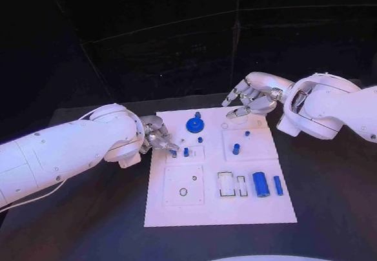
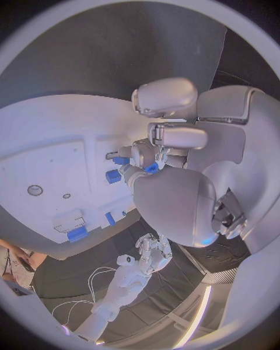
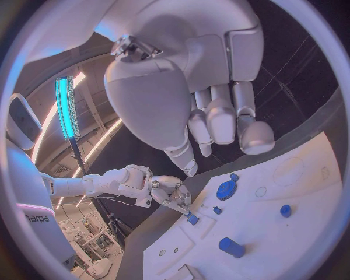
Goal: Assemble the parts on the task board
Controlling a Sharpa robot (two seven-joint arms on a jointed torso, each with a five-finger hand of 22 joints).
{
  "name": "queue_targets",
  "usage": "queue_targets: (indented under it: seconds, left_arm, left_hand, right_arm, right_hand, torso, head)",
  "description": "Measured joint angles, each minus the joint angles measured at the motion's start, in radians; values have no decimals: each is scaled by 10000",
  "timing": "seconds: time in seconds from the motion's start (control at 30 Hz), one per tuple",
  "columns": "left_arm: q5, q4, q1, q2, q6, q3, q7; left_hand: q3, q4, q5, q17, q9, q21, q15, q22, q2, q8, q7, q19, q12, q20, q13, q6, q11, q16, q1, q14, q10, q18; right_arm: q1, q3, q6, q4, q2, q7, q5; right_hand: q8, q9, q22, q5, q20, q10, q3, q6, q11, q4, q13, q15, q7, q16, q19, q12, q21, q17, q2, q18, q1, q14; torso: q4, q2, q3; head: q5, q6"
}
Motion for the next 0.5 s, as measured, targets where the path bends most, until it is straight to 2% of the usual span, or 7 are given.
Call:
queue_targets:
  seconds: [0.5]
  left_arm:
    - [-73, -144, -5, 117, 359, -6, -92]
  left_hand:
    - [80, -81, 1, 0, 2, 0, 0, -1, -100, -5, -19, 0, 0, 0, 2, 20, 1, 0, -101, 0, -1, 0]
  right_arm:
    - [-1, 0, 6, -2, 6, 1, 0]
  right_hand:
    - [0, 0, 0, 0, 0, 0, 0, 0, 0, 0, 0, 0, 0, 0, 0, 0, 0, 0, 0, 1, 0, 0]
  torso:
    - [1, 0, 3]
  head:
    - [9, -12]
